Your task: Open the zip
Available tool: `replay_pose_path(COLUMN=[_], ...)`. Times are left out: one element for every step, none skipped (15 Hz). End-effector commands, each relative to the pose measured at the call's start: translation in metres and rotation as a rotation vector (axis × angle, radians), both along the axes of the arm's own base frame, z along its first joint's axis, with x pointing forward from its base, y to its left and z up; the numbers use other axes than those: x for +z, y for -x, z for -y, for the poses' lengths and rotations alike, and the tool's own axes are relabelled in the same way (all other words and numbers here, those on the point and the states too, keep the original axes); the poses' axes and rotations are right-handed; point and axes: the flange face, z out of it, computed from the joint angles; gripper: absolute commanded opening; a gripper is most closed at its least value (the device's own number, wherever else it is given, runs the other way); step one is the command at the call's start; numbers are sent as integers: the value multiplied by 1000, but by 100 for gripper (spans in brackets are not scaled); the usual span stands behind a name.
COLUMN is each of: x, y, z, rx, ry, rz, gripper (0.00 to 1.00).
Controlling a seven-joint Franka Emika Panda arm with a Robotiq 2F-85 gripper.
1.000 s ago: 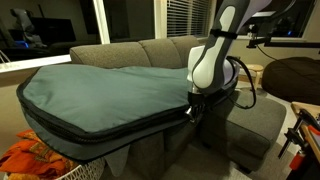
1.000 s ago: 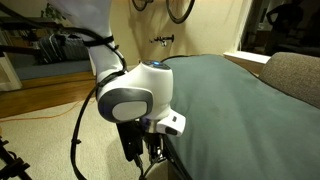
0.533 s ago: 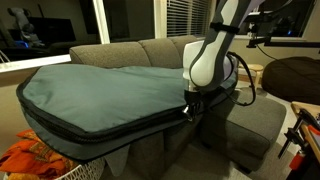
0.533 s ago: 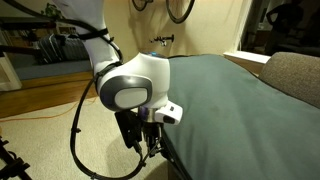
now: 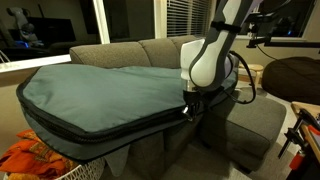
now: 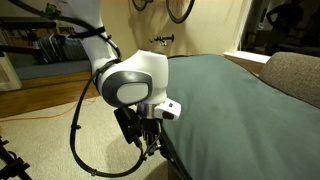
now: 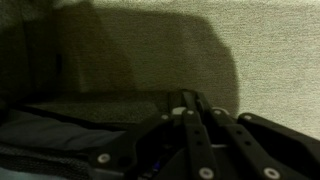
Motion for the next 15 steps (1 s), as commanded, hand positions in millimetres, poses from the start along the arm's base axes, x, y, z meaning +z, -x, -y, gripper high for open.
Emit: replay_pose_path(x=[23, 24, 26, 27, 29, 30, 32, 33, 35, 36, 37, 38, 39, 41, 42], y=[-3, -4, -5, -6, -8, -9, -11, -12, -13, -14, -15, -17, -18, -19, -20], z=[-20, -25, -30, -34, -38, -42, -46, -50, -53, -56, -58, -61, -62, -65, -68], rx=[21, 31, 41, 49, 56, 64, 70, 77, 84, 92, 98, 104, 111, 118, 124], ry=[15, 17, 19, 21, 24, 27, 28, 29, 30, 31, 32, 32, 32, 34, 35], rz=[-13, -14, -14, -14, -13, -14, -14, -14, -17, -18, -20, -21, -24, -27, -27], gripper=[5, 5, 5, 5, 5, 5, 5, 5, 5, 5, 5, 5, 5, 5, 5])
